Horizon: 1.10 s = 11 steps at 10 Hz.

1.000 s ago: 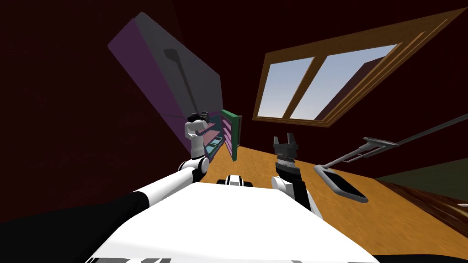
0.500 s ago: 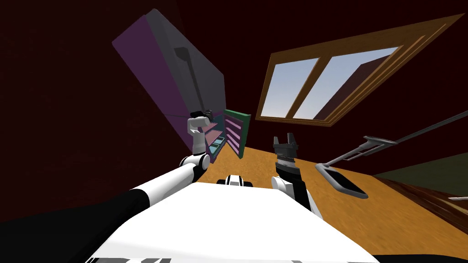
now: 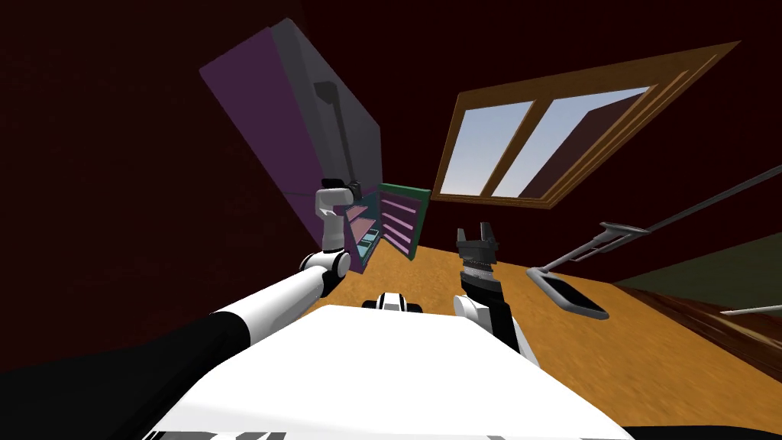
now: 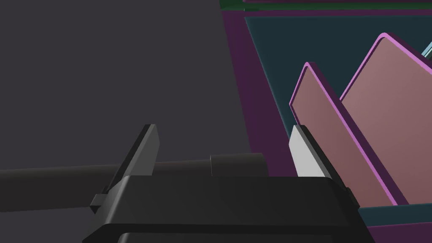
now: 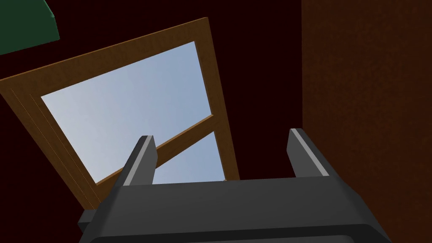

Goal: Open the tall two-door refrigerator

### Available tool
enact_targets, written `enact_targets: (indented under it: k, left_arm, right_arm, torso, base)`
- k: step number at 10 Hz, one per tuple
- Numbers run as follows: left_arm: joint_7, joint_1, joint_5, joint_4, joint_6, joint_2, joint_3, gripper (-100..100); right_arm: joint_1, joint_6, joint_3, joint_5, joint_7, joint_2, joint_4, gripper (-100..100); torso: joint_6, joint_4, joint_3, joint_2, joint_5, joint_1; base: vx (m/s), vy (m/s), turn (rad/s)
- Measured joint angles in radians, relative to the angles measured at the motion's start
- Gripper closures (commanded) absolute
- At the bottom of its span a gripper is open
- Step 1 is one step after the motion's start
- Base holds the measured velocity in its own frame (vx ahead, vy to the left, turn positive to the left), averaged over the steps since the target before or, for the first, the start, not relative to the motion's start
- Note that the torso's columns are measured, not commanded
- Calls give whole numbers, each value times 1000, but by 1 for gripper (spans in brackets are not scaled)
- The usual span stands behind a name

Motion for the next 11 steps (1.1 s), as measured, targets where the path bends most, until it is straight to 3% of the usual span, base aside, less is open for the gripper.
enact_targets:
  k: [3, 5, 6, 9, 11]
  left_arm:
    - [4, -43, 35, 41, 58, 12, -41, -100]
    - [1, -52, 34, 41, 67, 8, -52, -100]
    - [0, -53, 34, 40, 69, 8, -53, 100]
    - [12, -53, 11, 45, 78, 9, -50, 100]
    - [28, -55, -30, 48, 67, 18, -39, 100]
  right_arm:
    - [0, 0, 0, 0, 0, 0, 0, 0]
    - [0, 0, 0, 0, 0, 0, 0, 0]
    - [0, 0, 0, 0, 0, 0, 0, 0]
    - [0, 0, 1, 0, 0, 1, 0, 0]
    - [0, 0, 1, 0, 0, 1, 0, 0]
  torso:
    - [-8, 3, -3, -4, 5, 12]
    - [-1, -3, -3, -6, 1, -2]
    - [2, -4, -2, -3, -1, -3]
    - [5, -1, -1, -2, -4, -10]
    - [5, -3, -1, -3, -3, -11]
  base:
    - [-23, 138, -62]
    - [67, -49, -57]
    - [1, -6, -1]
    - [25, -208, 48]
    - [103, -309, 60]
